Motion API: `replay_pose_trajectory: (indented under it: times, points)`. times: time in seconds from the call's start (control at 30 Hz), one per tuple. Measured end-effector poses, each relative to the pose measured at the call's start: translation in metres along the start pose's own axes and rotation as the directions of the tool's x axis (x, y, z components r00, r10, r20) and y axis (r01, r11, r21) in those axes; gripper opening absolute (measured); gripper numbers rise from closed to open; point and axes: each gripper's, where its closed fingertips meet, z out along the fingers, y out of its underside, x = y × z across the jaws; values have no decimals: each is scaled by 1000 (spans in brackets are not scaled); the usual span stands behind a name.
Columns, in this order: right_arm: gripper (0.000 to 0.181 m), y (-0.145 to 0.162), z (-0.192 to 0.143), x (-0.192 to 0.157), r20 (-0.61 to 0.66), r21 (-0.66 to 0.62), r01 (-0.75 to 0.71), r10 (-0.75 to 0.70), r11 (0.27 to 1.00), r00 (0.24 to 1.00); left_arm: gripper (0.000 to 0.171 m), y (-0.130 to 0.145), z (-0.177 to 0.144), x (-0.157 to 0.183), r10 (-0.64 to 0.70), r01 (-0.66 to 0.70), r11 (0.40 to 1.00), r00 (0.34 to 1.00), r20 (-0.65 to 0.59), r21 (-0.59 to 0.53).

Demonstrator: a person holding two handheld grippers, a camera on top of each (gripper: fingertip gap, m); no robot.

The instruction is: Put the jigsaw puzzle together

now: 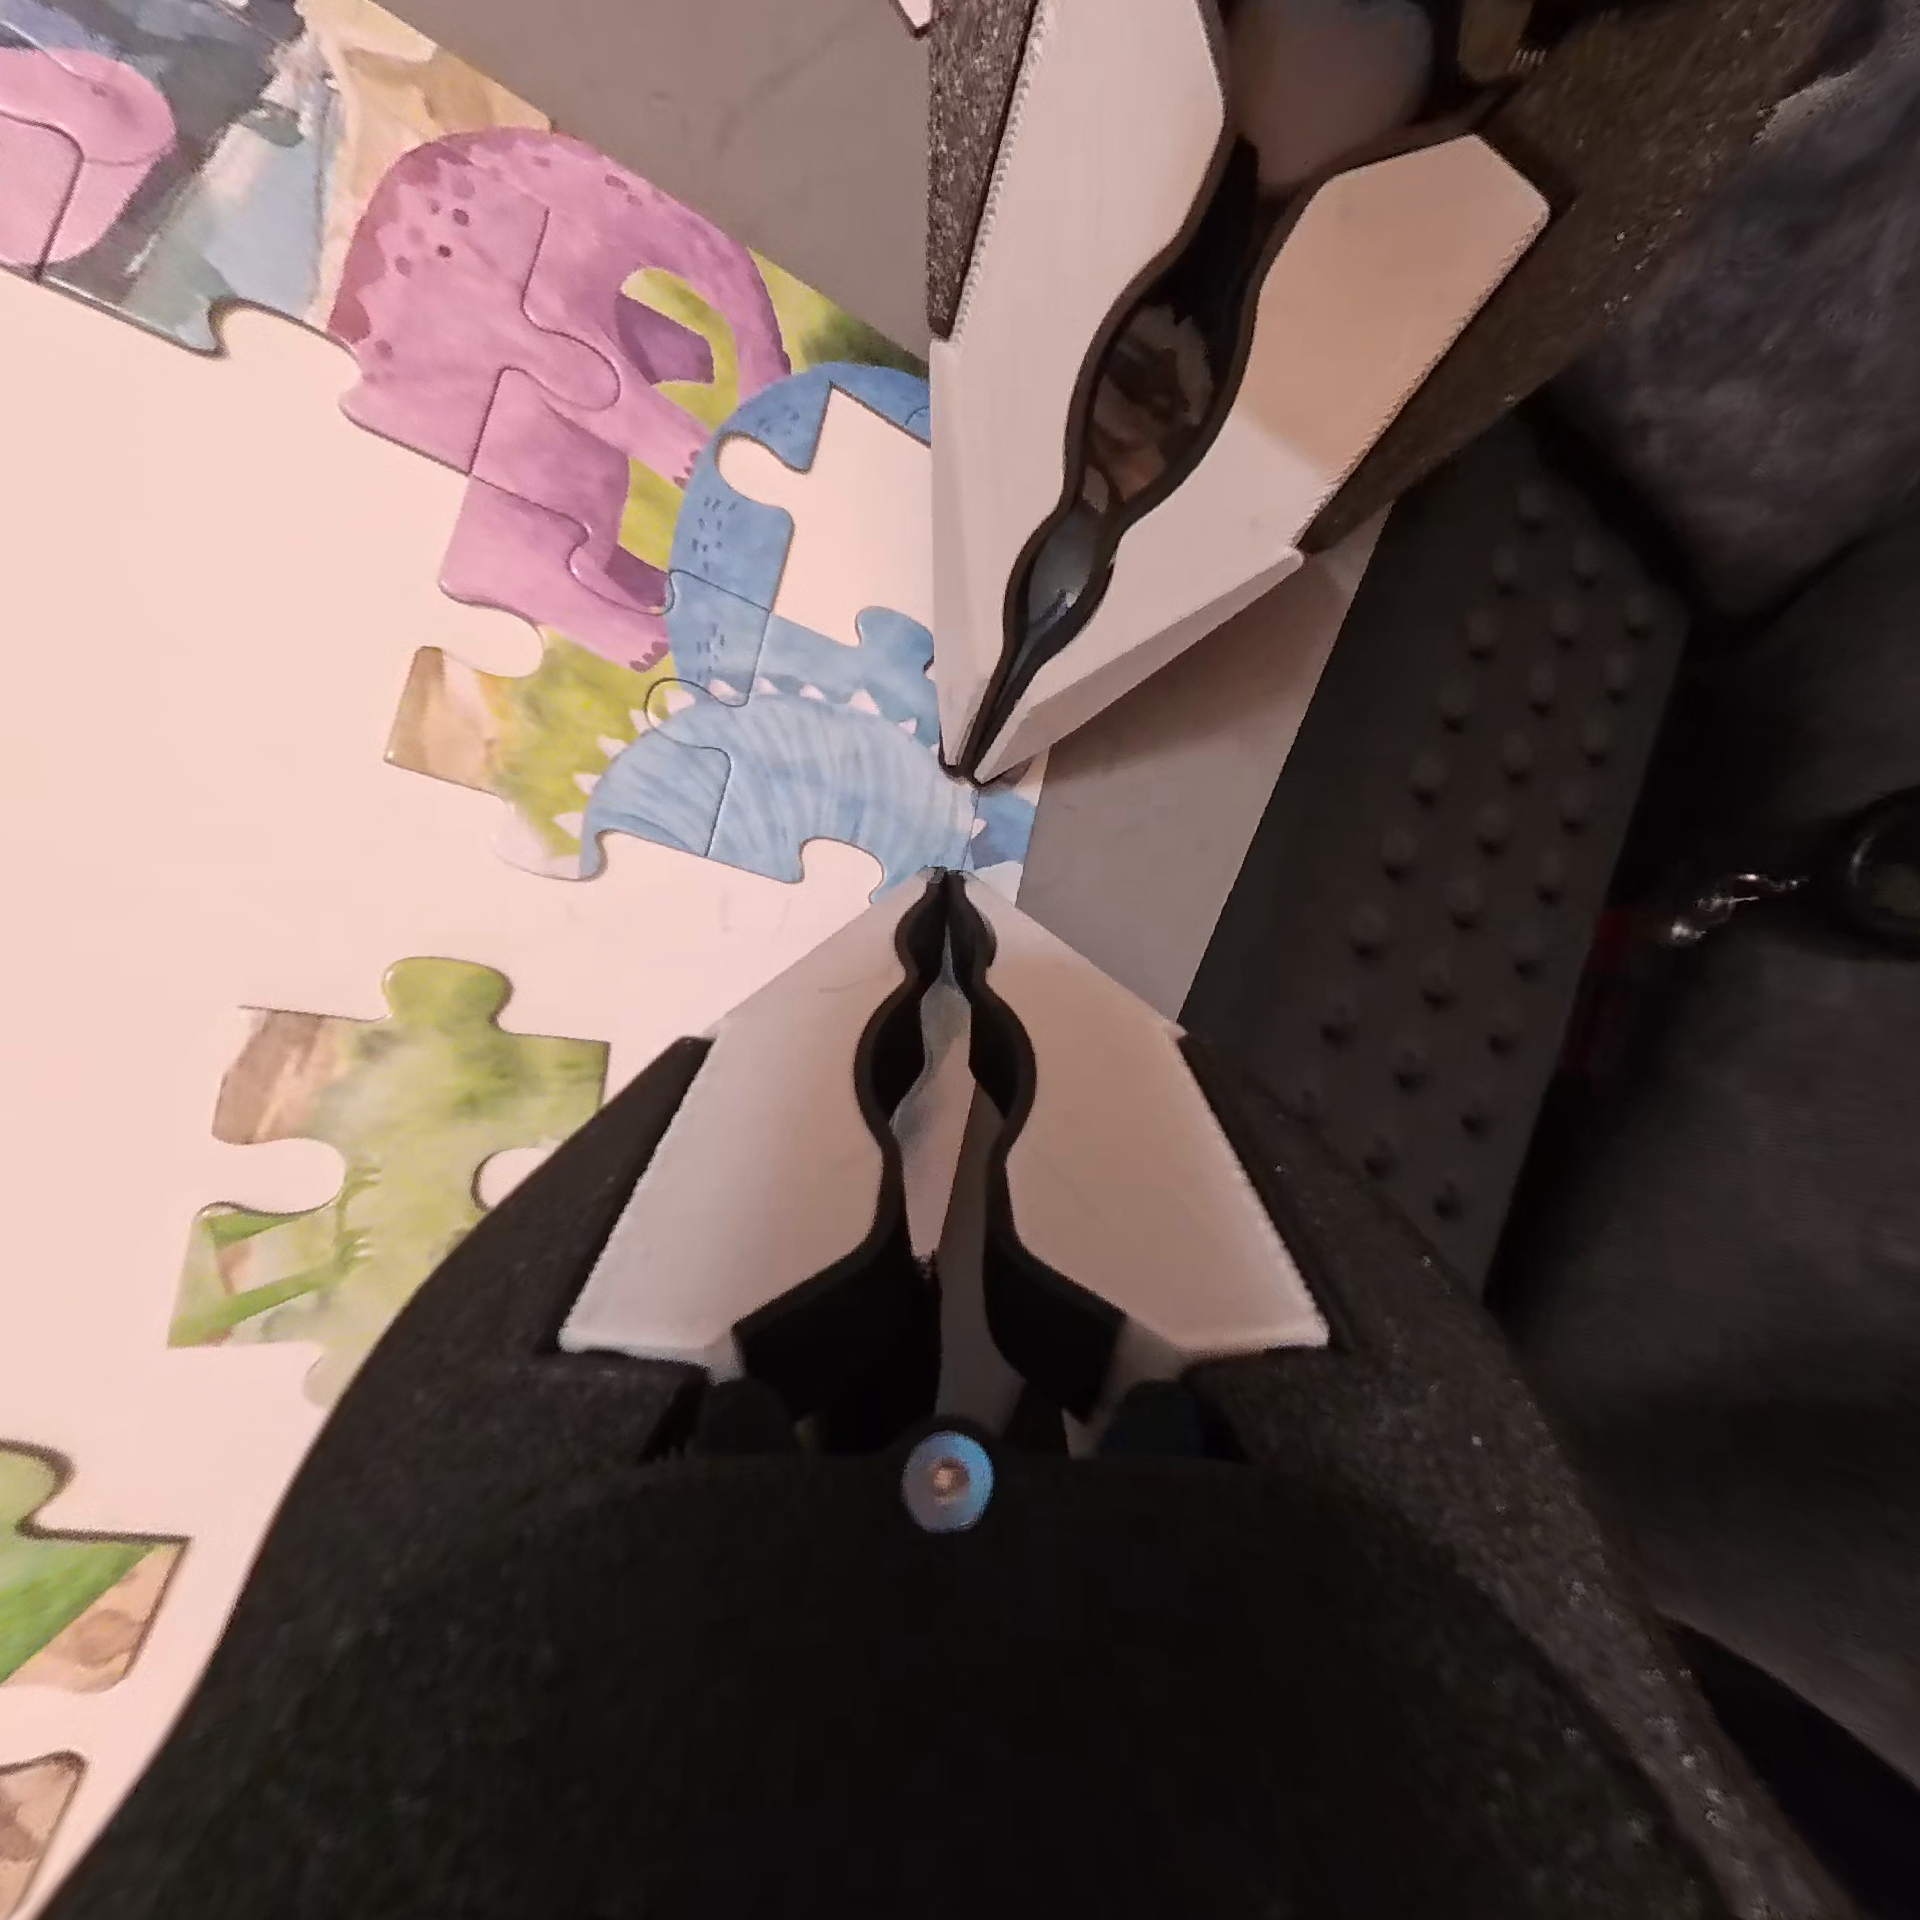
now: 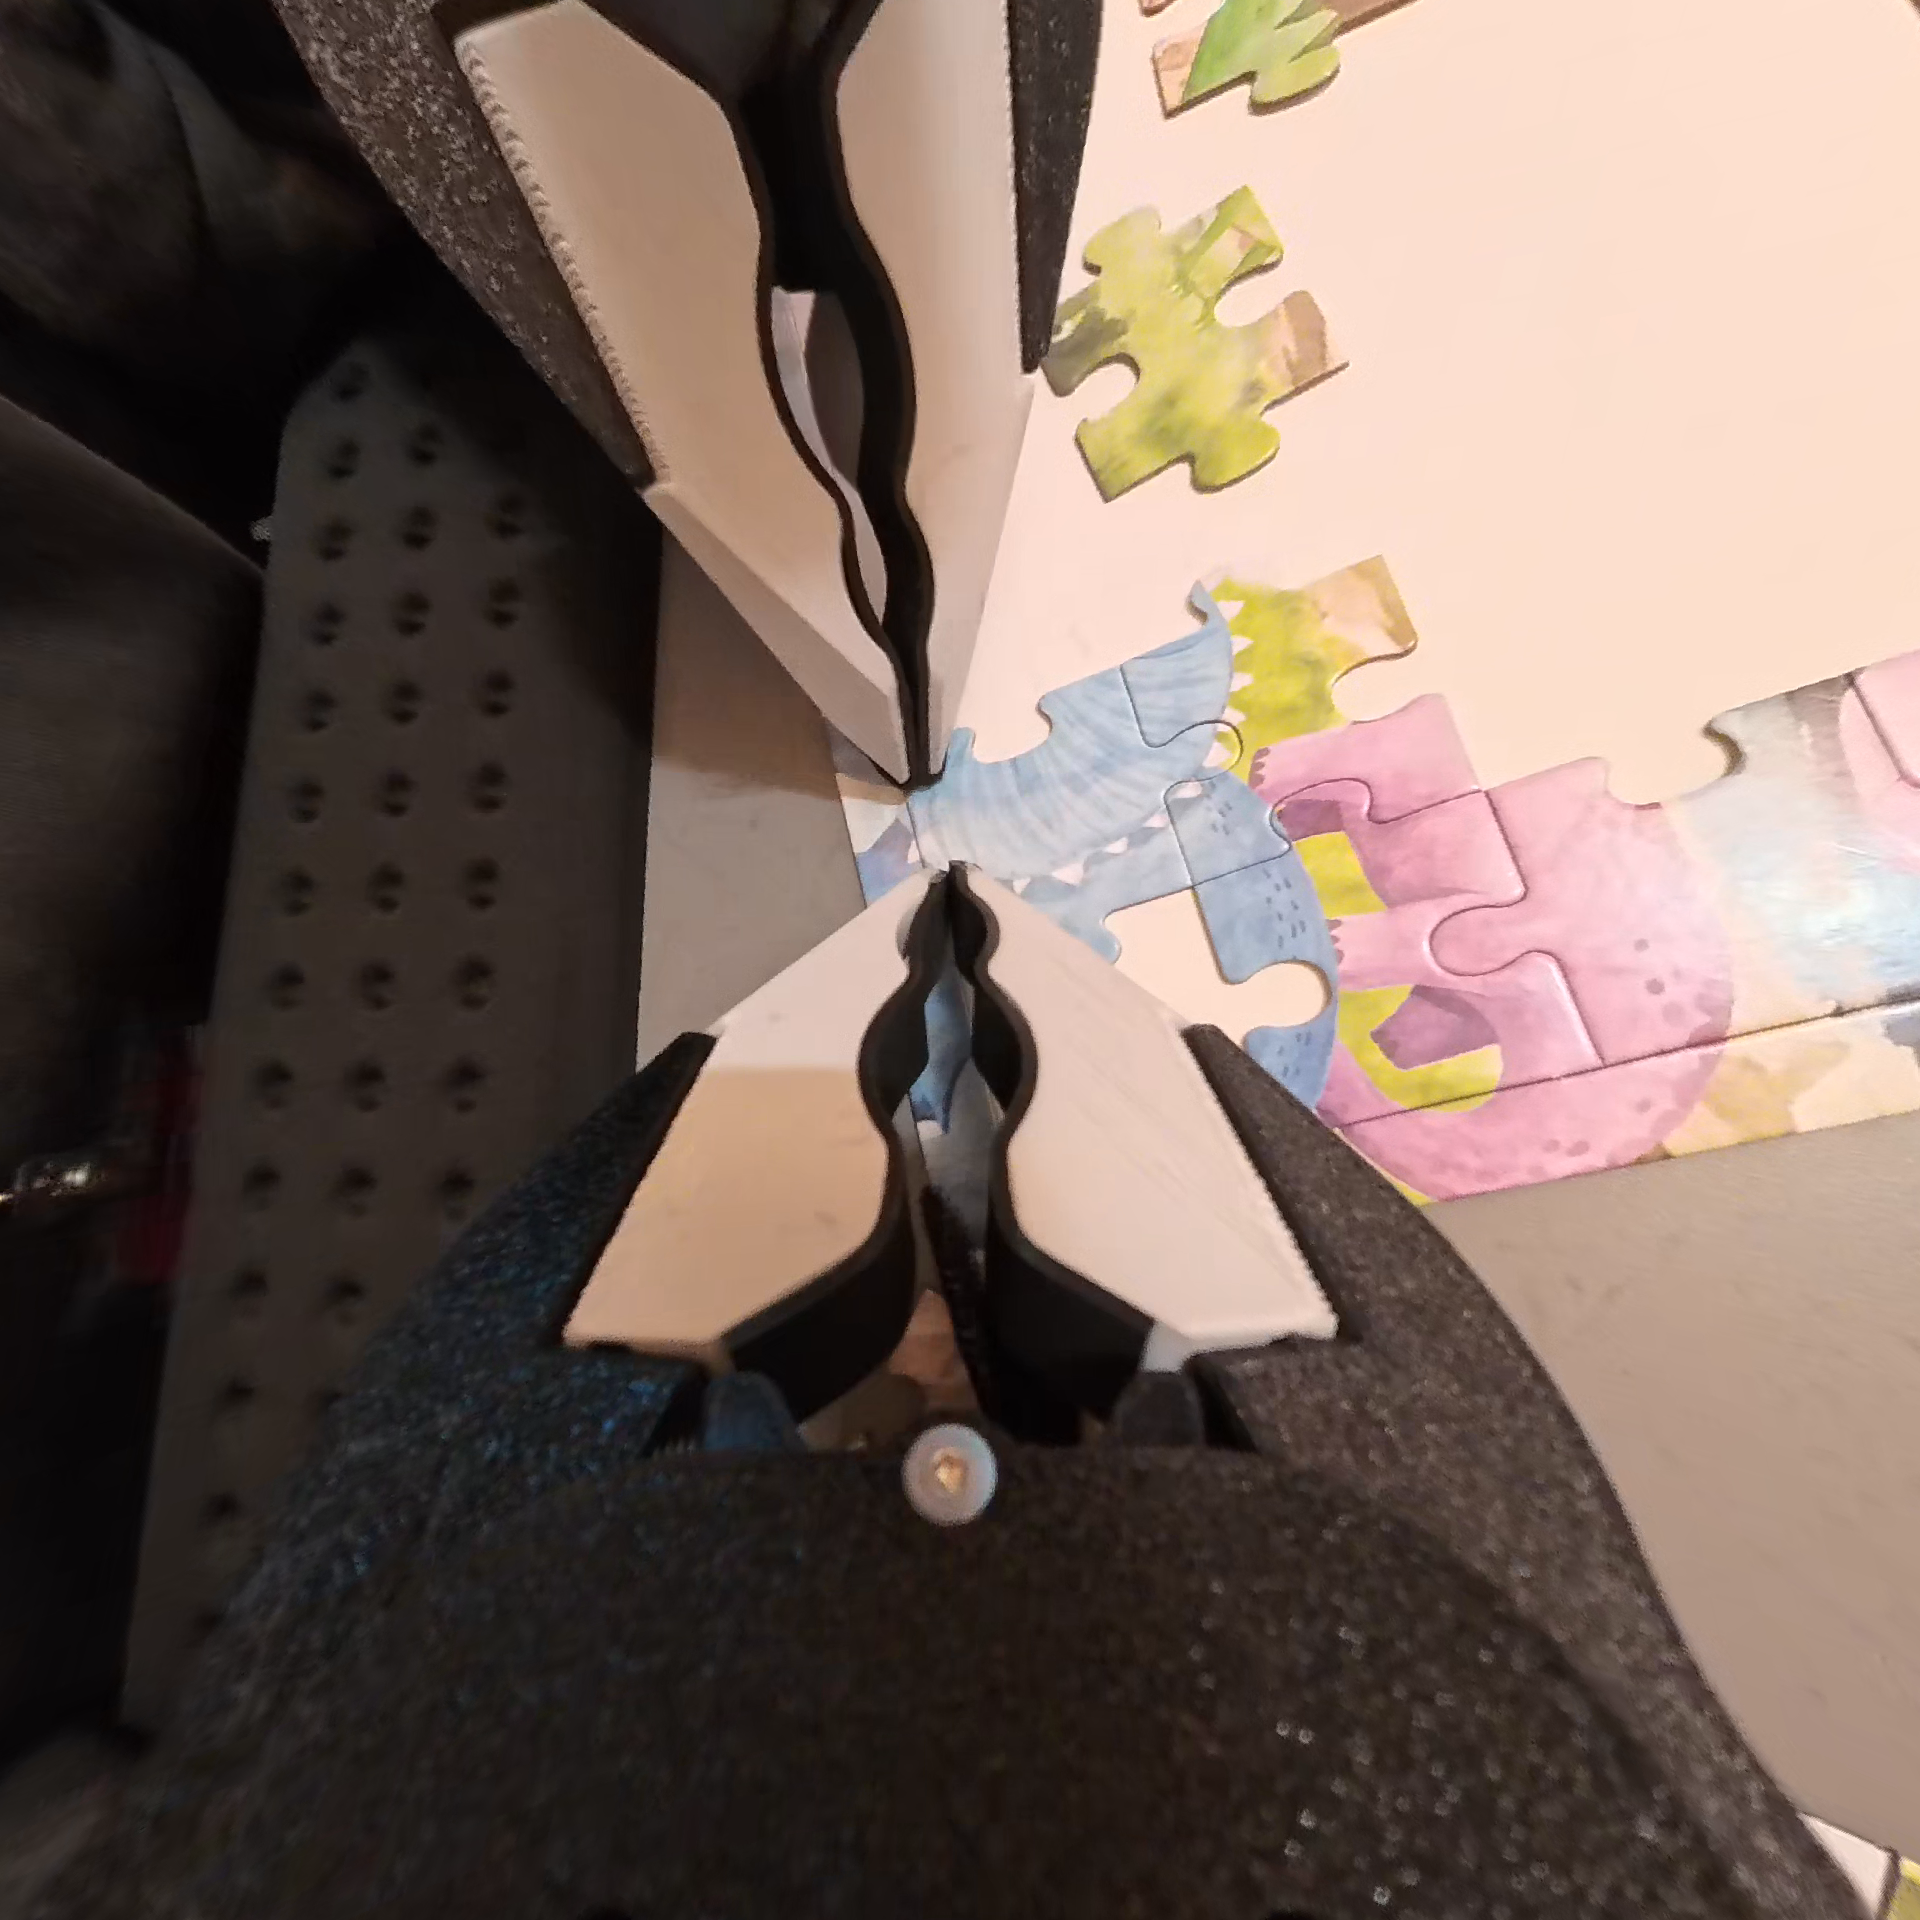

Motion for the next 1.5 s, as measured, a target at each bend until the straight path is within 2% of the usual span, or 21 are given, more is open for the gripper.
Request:
replay_pose_trajectory:
  times: [0.23, 0.43, 0.5, 0.57, 0.63, 0.77, 0.83, 0.9, 0.97, 1.17, 1.23, 1.3, 1.4, 1.5]
  points:
    - [0, 0, 1, 3, -33, -3, -10, 10, 1000, 999, 0, 2, -1, -3, -3, 2, 1000, 997, 78, 13]
    - [0, -1, -1, 2, -34, 0, 4, -4, 1000, 999, 0, 2, -2, -2, -6, 6, 1000, 998, 60, 9]
    - [0, -10, -12, -4, 16, 66, -2, 0, 998, 1000, 0, 2, -3, -1, 19, -19, 1000, 998, 59, -9]
    - [0, -17, -30, 2, 34, 134, -62, 57, 989, 998, 0, -8, -6, 0, 25, -27, 999, 999, 37, 39]
    - [0, -8, -42, 24, -55, 135, -82, 90, 988, 994, 0, -23, -9, -4, -4, 1, 994, 1000, 24, 107]
    - [0, 8, -53, 58, -201, 125, -131, 154, 983, 967, 0, -41, -15, -27, -54, 40, 982, 996, 73, 183]
    - [0, 1, -53, 62, -214, 155, -119, 151, 981, 965, 0, -42, -12, -37, -88, 71, 980, 993, 83, 185]
    - [0, -1, -49, 66, -245, 157, -107, 143, 982, 959, 0, -33, -4, -43, -84, 70, 988, 992, 99, 135]
    - [0, 10, -39, 67, -241, 98, -127, 147, 987, 959, 0, -35, -4, -43, -91, 76, 986, 991, 95, 150]
    - [0, 10, -39, 68, -225, 112, -143, 165, 983, 960, 0, -35, -4, -43, -56, 42, 991, 993, 108, 126]
    - [0, 9, -39, 67, -215, 122, -152, 175, 981, 961, 0, -38, -3, -42, -40, 27, 993, 993, 113, 116]
    - [0, 7, -41, 65, -204, 131, -146, 171, 981, 964, 0, -49, -3, -43, -46, 29, 988, 993, 111, 152]
    - [0, -2, -46, 75, -260, 182, -136, 182, 974, 948, 0, -57, -1, -52, -81, 58, 984, 988, 131, 170]
    - [0, 4, -41, 84, -313, 148, -143, 184, 979, 932, 0, -57, 4, -54, -77, 53, 984, 987, 139, 172]
